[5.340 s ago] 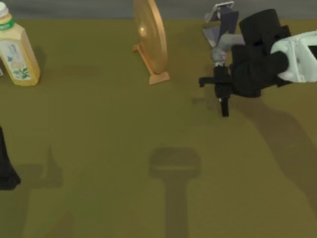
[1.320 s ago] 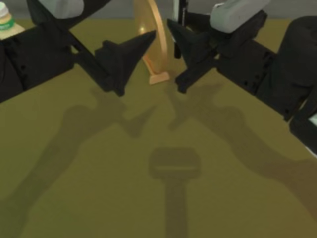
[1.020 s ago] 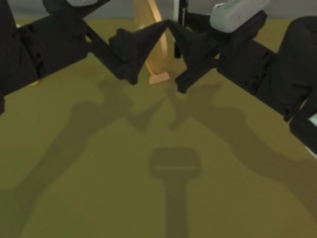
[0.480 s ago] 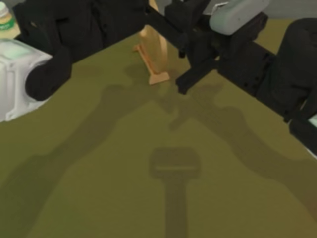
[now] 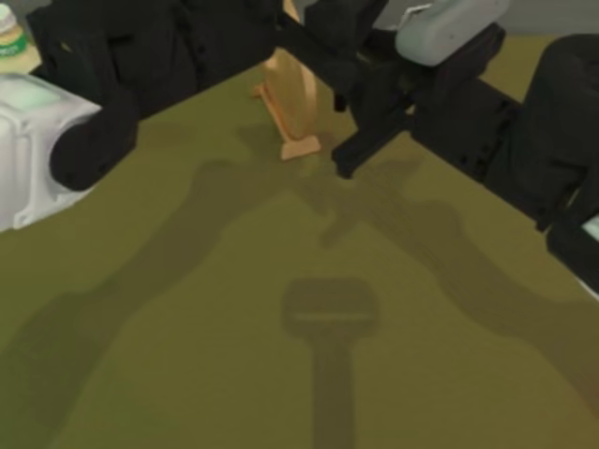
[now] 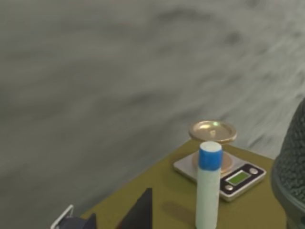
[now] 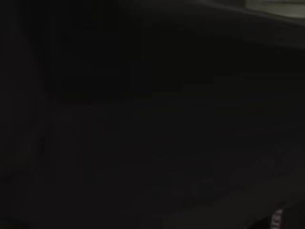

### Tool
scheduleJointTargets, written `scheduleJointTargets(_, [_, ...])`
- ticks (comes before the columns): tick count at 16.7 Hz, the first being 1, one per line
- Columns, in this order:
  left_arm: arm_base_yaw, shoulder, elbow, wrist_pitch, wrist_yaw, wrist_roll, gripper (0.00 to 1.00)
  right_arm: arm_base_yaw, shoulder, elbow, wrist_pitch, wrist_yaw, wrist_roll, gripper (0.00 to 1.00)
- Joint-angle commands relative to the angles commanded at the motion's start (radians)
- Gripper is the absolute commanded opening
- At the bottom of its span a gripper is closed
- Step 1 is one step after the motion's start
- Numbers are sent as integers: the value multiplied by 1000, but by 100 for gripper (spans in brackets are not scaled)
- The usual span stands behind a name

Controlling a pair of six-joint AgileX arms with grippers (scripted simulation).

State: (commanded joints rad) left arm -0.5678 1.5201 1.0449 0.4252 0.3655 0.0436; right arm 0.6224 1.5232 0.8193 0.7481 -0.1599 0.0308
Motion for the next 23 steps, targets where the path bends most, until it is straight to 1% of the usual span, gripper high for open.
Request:
scheduleJointTargets(7, [0, 0, 0, 0, 0, 0, 2, 0, 0, 0, 0, 0, 0, 0])
scheduleJointTargets(8, [0, 0, 0, 0, 0, 0, 0, 0, 0, 0, 0, 0, 0, 0])
scheduleJointTargets(16, [0, 0, 0, 0, 0, 0, 0, 0, 0, 0, 0, 0, 0, 0])
scheduleJointTargets(23, [0, 0, 0, 0, 0, 0, 0, 0, 0, 0, 0, 0, 0, 53])
